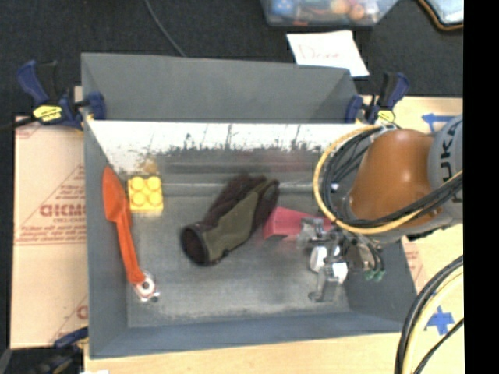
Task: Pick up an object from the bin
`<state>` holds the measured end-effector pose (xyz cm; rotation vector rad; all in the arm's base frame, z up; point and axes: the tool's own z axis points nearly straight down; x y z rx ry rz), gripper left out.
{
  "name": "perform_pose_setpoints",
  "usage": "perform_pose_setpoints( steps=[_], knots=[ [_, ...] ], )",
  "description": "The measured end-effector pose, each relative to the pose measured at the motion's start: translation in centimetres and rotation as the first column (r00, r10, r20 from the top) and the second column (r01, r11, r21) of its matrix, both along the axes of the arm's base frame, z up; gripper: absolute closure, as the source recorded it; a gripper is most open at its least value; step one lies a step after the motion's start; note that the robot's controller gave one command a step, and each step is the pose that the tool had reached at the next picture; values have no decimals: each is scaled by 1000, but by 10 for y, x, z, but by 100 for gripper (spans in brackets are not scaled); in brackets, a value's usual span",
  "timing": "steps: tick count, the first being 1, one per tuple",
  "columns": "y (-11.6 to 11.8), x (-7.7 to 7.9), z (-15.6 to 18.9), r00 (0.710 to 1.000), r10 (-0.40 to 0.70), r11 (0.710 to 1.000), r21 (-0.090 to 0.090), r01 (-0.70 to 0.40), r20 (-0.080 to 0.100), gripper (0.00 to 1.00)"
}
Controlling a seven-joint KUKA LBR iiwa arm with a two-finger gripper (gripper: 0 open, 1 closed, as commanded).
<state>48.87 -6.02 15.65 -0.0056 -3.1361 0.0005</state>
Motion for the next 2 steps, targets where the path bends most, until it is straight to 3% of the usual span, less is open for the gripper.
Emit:
perform_pose_setpoints(
  steps=[1,2],
  knots=[
    [0,2,4,1000,4,1000,-1,-4,8,0],
    [-18,101,-9,990,144,990,-2,-144,10,0]
  ],
)
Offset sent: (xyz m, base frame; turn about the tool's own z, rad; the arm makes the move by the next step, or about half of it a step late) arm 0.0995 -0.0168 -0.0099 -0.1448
